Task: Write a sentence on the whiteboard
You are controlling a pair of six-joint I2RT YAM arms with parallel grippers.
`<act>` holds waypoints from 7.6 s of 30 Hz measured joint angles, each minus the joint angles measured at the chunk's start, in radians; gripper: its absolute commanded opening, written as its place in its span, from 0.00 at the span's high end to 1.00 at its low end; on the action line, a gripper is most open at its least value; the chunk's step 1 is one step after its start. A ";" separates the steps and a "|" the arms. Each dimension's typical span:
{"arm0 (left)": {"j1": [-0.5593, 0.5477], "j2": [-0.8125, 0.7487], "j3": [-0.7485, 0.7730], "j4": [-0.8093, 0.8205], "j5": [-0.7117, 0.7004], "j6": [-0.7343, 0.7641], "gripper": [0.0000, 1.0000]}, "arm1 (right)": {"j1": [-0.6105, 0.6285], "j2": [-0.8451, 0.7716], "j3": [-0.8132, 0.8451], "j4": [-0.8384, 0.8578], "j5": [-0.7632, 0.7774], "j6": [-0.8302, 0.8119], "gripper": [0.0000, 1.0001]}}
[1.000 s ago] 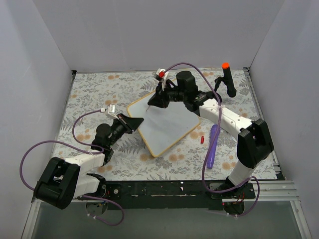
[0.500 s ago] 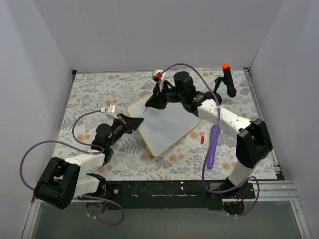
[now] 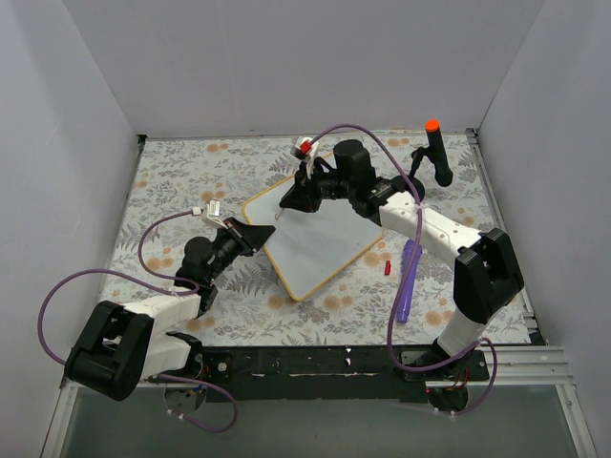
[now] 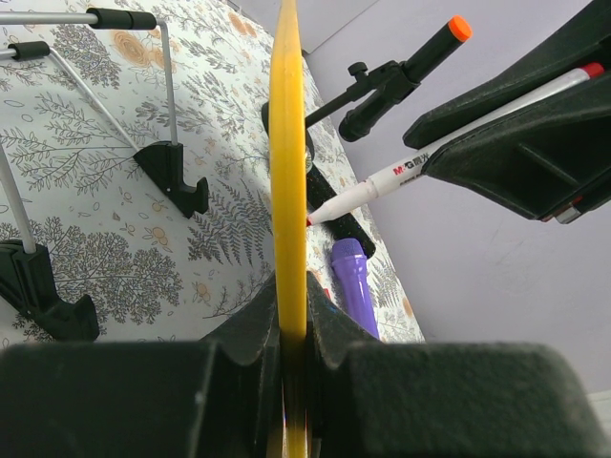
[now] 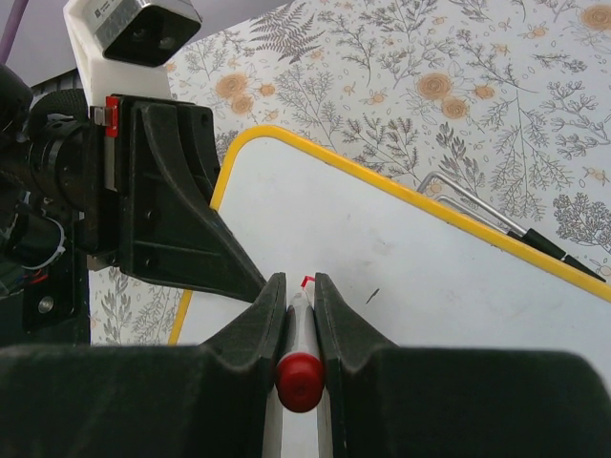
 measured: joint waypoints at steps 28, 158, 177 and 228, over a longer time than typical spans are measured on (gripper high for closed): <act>0.000 0.000 0.000 0.000 -0.002 0.000 1.00 | -0.014 -0.049 -0.069 -0.007 0.044 -0.049 0.99; 0.000 -0.021 -0.013 0.015 0.025 0.053 1.00 | -0.097 -0.086 0.072 -0.242 -0.253 -0.301 0.99; 0.000 -0.021 -0.013 0.014 0.033 0.053 1.00 | -0.025 -0.002 0.153 -0.267 -0.172 -0.321 0.99; 0.005 -0.019 -0.013 0.008 0.037 0.045 1.00 | -0.049 0.038 0.171 -0.270 -0.014 -0.296 0.99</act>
